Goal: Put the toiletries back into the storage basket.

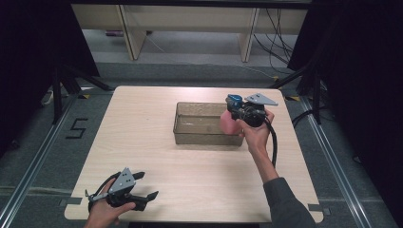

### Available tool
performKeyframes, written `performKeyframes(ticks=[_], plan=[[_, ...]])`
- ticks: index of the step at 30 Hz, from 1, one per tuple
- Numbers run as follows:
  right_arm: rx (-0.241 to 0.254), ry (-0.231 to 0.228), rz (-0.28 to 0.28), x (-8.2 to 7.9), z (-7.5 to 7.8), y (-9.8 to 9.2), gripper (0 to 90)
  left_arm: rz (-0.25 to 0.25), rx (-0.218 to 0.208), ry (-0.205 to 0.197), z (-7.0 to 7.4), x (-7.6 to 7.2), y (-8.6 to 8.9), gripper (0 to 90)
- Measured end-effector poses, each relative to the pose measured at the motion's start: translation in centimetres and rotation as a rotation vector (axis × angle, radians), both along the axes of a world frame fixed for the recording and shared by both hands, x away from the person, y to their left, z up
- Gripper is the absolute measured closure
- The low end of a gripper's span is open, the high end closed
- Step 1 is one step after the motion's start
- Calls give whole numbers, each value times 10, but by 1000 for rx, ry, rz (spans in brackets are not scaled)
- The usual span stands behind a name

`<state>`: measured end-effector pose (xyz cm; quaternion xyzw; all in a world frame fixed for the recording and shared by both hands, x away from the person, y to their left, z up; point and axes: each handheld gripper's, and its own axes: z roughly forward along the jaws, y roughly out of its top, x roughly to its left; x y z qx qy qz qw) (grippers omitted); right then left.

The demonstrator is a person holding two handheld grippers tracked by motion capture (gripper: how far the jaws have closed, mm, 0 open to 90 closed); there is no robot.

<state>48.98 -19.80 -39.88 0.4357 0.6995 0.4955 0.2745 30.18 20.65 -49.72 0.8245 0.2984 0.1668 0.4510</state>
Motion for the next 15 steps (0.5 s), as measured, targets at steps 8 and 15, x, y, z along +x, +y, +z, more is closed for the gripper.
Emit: performKeyframes(ticks=[8, 15], plan=[[18, 28, -11, 1, -7, -1, 539, -4, -2, 7, 0, -1, 0, 151], [18, 31, -16, 0, -15, -2, 539, 9, -19, 6, -1, -1, -1, 151]])
